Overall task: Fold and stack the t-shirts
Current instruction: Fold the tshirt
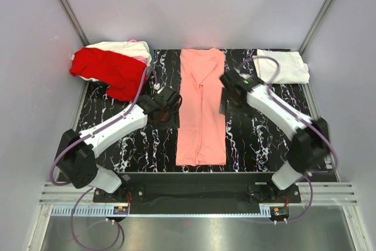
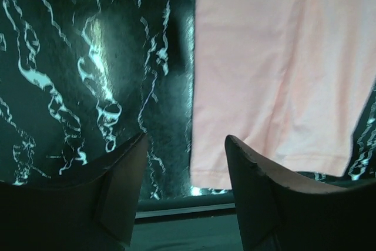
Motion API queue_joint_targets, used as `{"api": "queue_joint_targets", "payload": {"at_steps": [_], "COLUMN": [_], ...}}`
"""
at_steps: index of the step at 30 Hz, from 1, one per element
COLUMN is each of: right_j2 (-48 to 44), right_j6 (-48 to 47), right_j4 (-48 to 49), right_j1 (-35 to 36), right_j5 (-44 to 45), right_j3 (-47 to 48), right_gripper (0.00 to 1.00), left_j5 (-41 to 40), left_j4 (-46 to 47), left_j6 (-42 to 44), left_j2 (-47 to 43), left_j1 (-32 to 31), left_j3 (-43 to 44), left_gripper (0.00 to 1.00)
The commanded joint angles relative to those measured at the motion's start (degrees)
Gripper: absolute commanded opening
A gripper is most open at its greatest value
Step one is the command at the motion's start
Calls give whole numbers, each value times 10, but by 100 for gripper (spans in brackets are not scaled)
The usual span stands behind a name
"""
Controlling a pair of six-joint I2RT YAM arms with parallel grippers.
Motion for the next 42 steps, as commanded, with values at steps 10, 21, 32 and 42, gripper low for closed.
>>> {"api": "queue_joint_targets", "payload": {"at_steps": [10,21,32,42], "right_j2": [-367,-316,-290,-294], "right_j6": [139,151,153,179], "right_j4": [294,415,420,414], "right_j1": [-76,-75,-55,-19], "right_j5": [-367,-440,-417,-368], "right_j3": [-516,-588,-584,-580], "right_gripper": [90,80,80,87], "left_j5": [40,74,74,68], "left_j4": [222,336,368,376], "left_j6": [-90,-131,-122,-112], "left_j2": [-113,-122,-102,-83], "left_j1": [-22,-46,-48,-55], "left_j3": [-264,-365,-386,-378], "left_gripper": [57,56,55,55]}}
